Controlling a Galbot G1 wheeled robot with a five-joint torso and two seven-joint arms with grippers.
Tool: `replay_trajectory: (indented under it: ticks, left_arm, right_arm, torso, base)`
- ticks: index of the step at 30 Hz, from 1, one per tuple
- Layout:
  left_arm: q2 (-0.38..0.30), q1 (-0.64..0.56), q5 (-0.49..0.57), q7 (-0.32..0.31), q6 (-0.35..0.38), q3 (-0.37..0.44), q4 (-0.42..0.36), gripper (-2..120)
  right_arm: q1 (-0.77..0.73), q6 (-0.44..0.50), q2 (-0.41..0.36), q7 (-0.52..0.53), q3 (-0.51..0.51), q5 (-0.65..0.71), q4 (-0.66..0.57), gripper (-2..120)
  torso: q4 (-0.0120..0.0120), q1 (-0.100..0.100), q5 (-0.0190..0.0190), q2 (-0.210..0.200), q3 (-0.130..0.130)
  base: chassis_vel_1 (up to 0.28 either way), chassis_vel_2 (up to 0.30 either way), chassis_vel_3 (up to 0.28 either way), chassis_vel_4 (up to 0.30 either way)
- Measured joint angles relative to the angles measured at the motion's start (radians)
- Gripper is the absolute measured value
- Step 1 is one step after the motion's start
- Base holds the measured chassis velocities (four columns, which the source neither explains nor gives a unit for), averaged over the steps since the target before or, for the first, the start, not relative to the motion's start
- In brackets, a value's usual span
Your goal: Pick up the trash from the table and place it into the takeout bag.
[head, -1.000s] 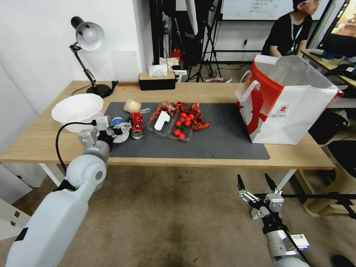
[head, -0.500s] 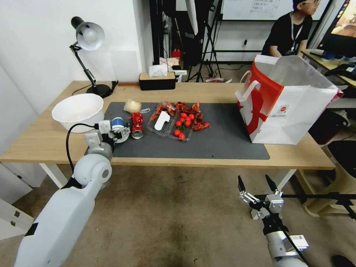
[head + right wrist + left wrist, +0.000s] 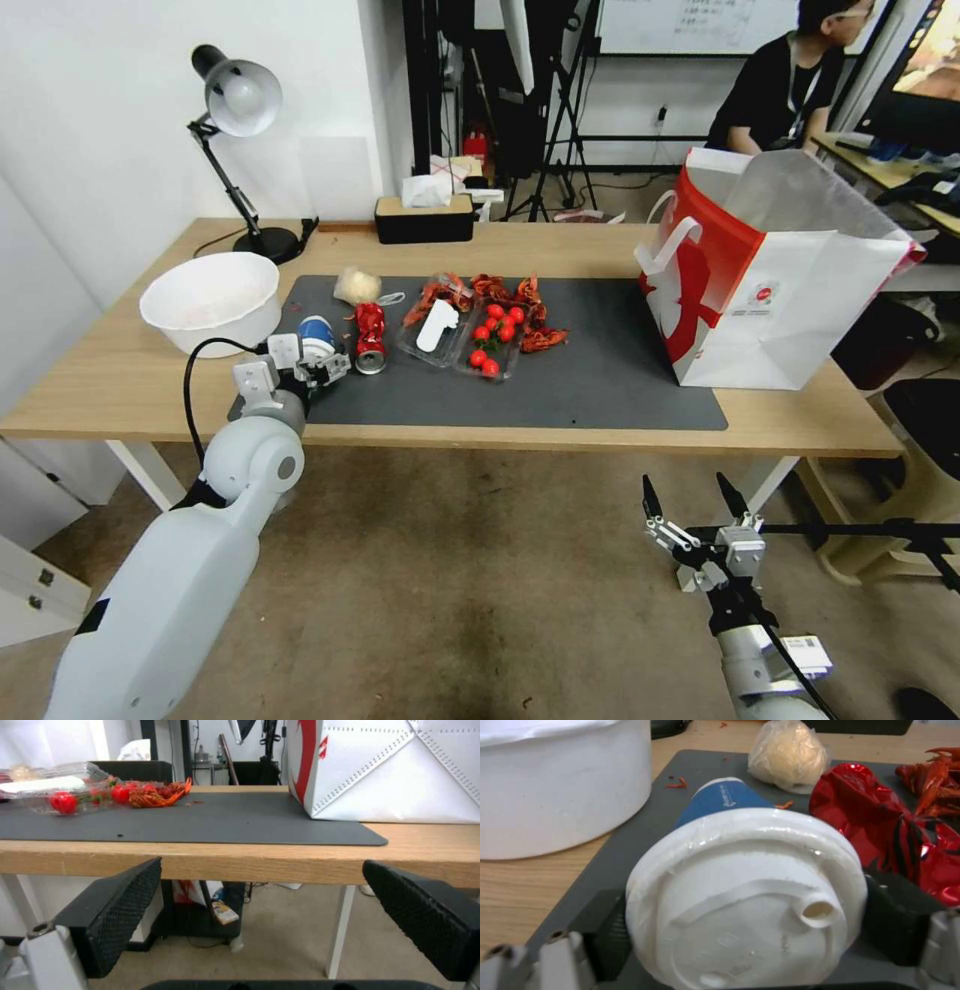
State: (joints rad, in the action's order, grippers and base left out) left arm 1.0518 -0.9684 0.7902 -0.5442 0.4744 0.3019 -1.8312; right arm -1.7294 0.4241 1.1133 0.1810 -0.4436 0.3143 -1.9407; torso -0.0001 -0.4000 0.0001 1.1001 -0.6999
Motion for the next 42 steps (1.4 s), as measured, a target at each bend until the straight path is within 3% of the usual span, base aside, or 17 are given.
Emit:
replay_trajectory:
  ticks: [8,23,28,32,35,36,38,39,42]
  left_arm:
    - [-0.002,-0.015,0.009,-0.008,0.004,0.008,-0.002,68]
    - [-0.018,-0.050,-0.018,0.023,-0.028,0.031,-0.029,64]
    - [-0.032,-0.078,-0.102,0.073,-0.062,0.053,-0.057,64]
    - [-0.054,-0.116,-0.155,0.143,-0.108,0.079,-0.111,64]
    - [-0.073,-0.123,-0.165,0.316,-0.233,0.085,-0.141,64]
    - [-0.073,-0.123,-0.165,0.316,-0.233,0.085,-0.141,64]
    - [-0.081,-0.077,-0.181,0.473,-0.369,0.063,-0.109,64]
    - [-0.081,-0.077,-0.181,0.473,-0.369,0.063,-0.109,64]
    - [-0.090,0.041,-0.153,0.622,-0.445,0.006,-0.070,64]
  right_arm:
    - [0.002,0.000,0.001,0.001,0.002,-0.002,0.001,100]
    - [0.007,-0.001,0.001,0.001,0.006,-0.003,0.003,100]
    - [0.008,-0.002,0.002,0.001,0.007,-0.004,0.003,100]
    - [0.007,-0.002,0.001,0.001,0.007,-0.004,-0.002,100]
    - [0.005,-0.002,0.004,0.001,0.007,-0.004,-0.003,100]
    - [0.005,-0.002,0.004,0.001,0.007,-0.004,-0.003,100]
    - [0.002,-0.001,0.009,0.000,0.007,-0.006,-0.004,100]
    - [0.002,-0.001,0.009,0.000,0.007,-0.006,-0.004,100]
    - [-0.001,-0.001,0.014,-0.001,0.007,-0.008,-0.009,100]
  torso:
    - [-0.0002,0.000,0.0002,0.000,0.000]
    - [0.0004,0.000,-0.0007,0.000,0.000]
    - [0.0003,0.000,-0.0003,0.000,0.000]
    - [0.0004,0.000,-0.0002,0.000,0.000]
    - [0.0002,0.000,0.0000,0.000,0.000]
    - [0.0002,0.000,0.0000,0.000,0.000]
    - [0.0001,0.000,-0.0003,0.000,0.000]
    - [0.0001,0.000,-0.0003,0.000,0.000]
    - [-0.0001,0.000,0.0000,0.000,0.000]
  base:
    - [0.000,0.000,0.000,0.000]
    - [0.000,0.000,0.000,0.000]
    - [0.000,0.000,0.000,0.000]
    - [0.000,0.000,0.000,0.000]
    - [0.000,0.000,0.000,0.000]
    - [0.000,0.000,0.000,0.000]
    - [0.000,0.000,0.000,0.000]
    - [0.000,0.000,0.000,0.000]
    - [0.000,0.000,0.000,0.000]
